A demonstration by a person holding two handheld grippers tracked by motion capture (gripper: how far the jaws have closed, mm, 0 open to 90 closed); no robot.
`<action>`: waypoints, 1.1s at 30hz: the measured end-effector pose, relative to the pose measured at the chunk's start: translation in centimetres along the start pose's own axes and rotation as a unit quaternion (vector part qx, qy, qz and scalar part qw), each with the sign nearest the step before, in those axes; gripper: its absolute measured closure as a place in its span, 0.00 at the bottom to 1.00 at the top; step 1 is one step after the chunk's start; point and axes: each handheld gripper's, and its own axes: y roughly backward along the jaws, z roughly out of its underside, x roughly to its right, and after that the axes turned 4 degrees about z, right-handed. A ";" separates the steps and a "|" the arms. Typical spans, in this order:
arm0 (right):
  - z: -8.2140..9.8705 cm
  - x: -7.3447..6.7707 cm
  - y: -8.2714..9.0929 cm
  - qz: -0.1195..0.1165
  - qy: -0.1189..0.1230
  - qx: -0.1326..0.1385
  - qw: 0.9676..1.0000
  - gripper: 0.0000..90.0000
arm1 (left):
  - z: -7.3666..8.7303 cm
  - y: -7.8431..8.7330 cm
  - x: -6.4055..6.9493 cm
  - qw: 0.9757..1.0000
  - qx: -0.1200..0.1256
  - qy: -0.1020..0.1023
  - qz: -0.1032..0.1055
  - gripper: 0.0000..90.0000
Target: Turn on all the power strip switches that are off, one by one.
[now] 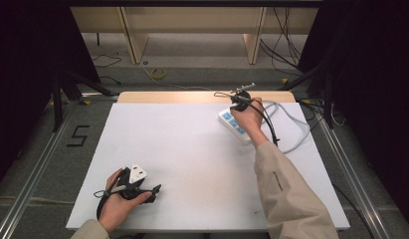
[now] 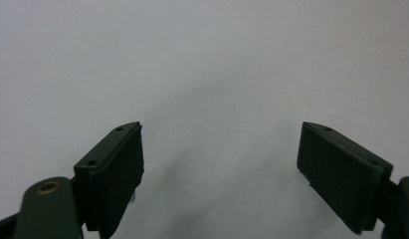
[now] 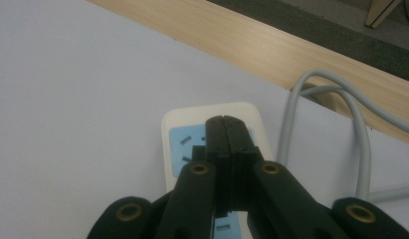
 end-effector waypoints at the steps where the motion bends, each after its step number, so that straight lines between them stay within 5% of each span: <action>1: 0.1 0.0 0.2 -0.004 -0.004 0.000 1.000 1.00 | 0.0 0.0 0.0 1.000 0.000 0.000 0.000 0.20; 14: 2.5 0.2 2.1 -0.033 -0.008 0.011 0.999 0.96 | 0.1 0.0 0.0 1.000 -0.001 0.002 -0.002 0.20; 33: 5.3 -0.7 5.2 -0.064 0.028 0.014 0.997 0.75 | 0.1 0.0 0.1 1.000 -0.005 0.005 -0.003 0.20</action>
